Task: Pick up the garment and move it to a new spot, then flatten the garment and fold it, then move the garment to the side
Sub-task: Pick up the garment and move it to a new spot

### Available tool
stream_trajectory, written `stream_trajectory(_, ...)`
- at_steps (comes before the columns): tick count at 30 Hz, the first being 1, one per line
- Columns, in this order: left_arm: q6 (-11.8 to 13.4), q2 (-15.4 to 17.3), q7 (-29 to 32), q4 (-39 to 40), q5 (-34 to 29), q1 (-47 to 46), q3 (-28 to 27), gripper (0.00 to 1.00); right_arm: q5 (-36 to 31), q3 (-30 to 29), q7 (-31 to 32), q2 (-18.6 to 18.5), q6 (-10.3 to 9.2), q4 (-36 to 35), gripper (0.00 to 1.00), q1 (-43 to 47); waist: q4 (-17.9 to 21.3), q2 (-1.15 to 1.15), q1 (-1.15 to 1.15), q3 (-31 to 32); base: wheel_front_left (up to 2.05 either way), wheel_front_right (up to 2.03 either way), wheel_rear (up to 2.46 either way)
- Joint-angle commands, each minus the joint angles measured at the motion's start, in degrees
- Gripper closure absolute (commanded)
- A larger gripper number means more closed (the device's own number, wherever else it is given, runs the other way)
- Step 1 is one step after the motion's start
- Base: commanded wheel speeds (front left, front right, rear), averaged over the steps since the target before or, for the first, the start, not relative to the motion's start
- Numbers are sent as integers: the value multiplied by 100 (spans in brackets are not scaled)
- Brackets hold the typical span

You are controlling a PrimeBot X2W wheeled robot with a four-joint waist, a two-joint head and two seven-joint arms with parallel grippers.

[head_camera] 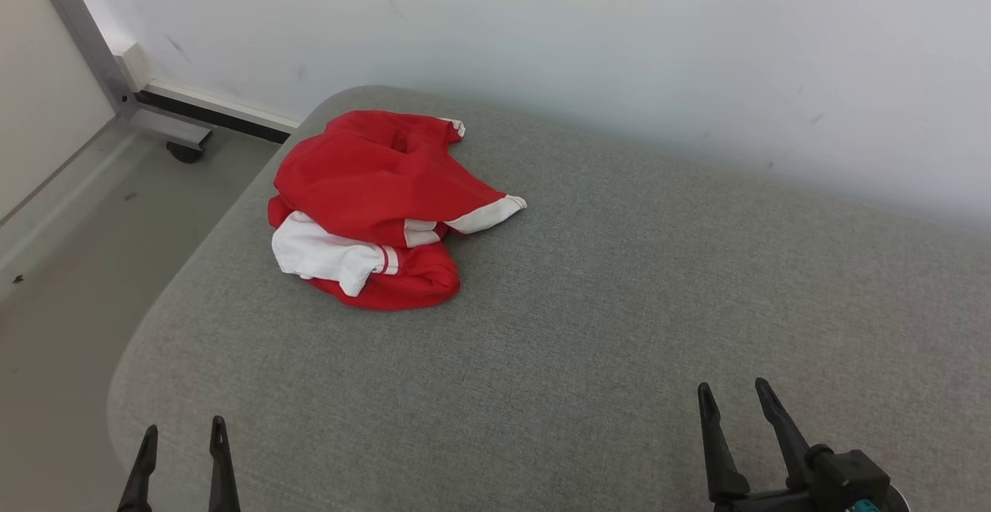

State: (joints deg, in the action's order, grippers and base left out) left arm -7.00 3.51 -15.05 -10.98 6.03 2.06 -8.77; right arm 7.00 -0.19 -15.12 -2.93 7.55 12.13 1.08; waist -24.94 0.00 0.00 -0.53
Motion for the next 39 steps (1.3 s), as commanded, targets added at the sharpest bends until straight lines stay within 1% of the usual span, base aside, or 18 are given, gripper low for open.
stream_trajectory(1, 37, -23, -20, 23, -40, 39, -22, 0, -26, 16, -6, 9, -12, -2, 0, -16, 5, 0, 0, -17, 0, 0, 0)
stream_trajectory(4, 42, -28, -20, 12, -16, -25, -50, 0, -48, 29, -6, 10, -12, 3, 0, -34, 35, 0, 0, -58, 0, 0, 0)
stream_trajectory(9, 22, -40, -20, -18, 243, -339, -169, 0, -125, -14, -6, 9, -12, -31, 0, -113, 148, 0, 0, -237, 0, 0, 0)
stream_trajectory(13, -2, 106, -20, -137, 309, -790, -163, 0, -213, -49, -5, 8, -12, -74, 0, -232, 315, 0, 0, -482, 0, 0, 0)
stream_trajectory(17, -40, 372, -19, -308, 412, -1407, -77, 0, -291, -113, -6, 8, -12, -123, 0, -394, 520, 0, 0, -783, 0, 0, 0)
stream_trajectory(19, -52, 448, -20, -410, 614, -1740, -95, 0, -338, -138, -6, 8, -12, -158, 0, -486, 653, 0, 0, -952, 0, 0, 0)
stream_trajectory(20, -41, 638, -19, -517, 673, -2037, -84, 0, -370, -131, -6, 7, -12, -175, 0, -588, 829, 0, 0, -1139, 0, 0, 0)
stream_trajectory(22, -47, 771, -20, -618, 804, -2355, -101, 0, -400, -173, -6, 6, -12, -211, 0, -698, 1008, 0, 0, -1311, 0, 0, 0)
stream_trajectory(23, -47, 771, -20, -618, 804, -2355, -101, 0, -400, -173, -6, 6, -12, -211, 0, -698, 1008, 0, 0, -1311, 0, 0, 0)
stream_trajectory(25, -49, 992, -19, -754, 986, -2777, -169, 0, -425, -255, -5, 5, -12, -262, 0, -811, 1276, 0, 0, -1530, 0, 0, 0)
stream_trajectory(30, -45, 1413, -18, -985, 1183, -3398, -192, 0, -462, -334, -5, 7, -12, -365, 0, -986, 1694, 0, 0, -1843, 0, 0, 0)
stream_trajectory(32, -45, 1566, 44, -1073, 1278, -3640, -194, 0, -478, -367, -6, 6, -12, -404, 0, -1039, 1835, 0, 0, -1943, 0, 0, 0)
stream_trajectory(33, -45, 1566, 44, -1073, 1278, -3640, -194, 0, -478, -367, -6, 6, -12, -404, 0, -1039, 1835, 0, 0, -1943, 0, 0, 0)
stream_trajectory(39, -45, 2028, 409, -1459, 1481, -4302, -157, 0, -488, -414, -6, 6, -12, -624, 0, -1215, 2199, 0, 0, -2214, 0, 0, 0)
